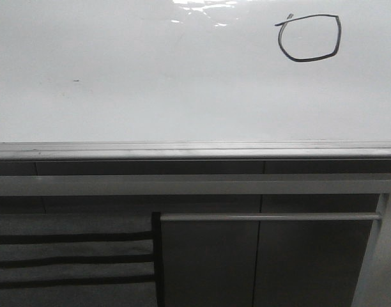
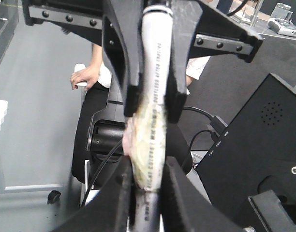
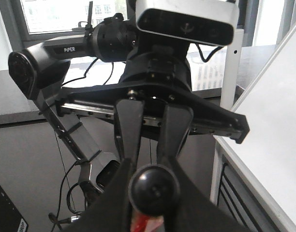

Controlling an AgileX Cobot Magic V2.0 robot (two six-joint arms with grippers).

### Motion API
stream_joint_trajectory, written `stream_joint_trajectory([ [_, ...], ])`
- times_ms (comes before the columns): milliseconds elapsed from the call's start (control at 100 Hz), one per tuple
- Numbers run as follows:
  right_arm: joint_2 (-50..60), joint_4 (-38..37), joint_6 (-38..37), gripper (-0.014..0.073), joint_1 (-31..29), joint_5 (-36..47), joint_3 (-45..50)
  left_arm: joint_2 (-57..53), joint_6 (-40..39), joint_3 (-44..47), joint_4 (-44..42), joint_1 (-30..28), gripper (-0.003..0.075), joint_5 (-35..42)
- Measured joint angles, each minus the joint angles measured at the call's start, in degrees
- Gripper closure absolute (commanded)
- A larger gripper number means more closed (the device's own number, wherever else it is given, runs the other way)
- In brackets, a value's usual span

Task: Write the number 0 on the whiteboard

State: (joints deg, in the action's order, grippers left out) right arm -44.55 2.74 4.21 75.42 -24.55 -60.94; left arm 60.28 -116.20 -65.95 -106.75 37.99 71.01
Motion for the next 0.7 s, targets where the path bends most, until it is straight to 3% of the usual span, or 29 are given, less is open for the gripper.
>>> stream_joint_trajectory([
  [90,0.0,0.0,0.0,0.0575,0.0,0.0,0.0,0.0,0.5,0.0,0.0,0.0,0.074,0.0],
  [240,0.0,-2.2,0.0,0.0176,0.0,-0.5,0.0,0.0,2.1,0.0,0.0,0.0,0.074,0.0],
  [310,0.0,-4.4,0.0,0.0095,-0.2,-1.9,0.0,0.0,3.4,0.0,0.0,0.0,0.074,0.0],
  [510,3.6,-10.4,-0.8,0.0209,-3.7,-7.1,0.0,0.0,5.9,0.0,0.0,0.0,0.074,-1.0],
  [630,10.3,-16.0,-5.2,0.0414,-7.0,-11.2,0.0,0.0,7.0,0.2,0.0,0.0,0.074,-1.9],
  [700,14.9,-19.1,-8.7,0.0561,-8.8,-14.1,-0.1,-0.1,7.7,1.3,0.0,0.0,0.074,-6.5],
])
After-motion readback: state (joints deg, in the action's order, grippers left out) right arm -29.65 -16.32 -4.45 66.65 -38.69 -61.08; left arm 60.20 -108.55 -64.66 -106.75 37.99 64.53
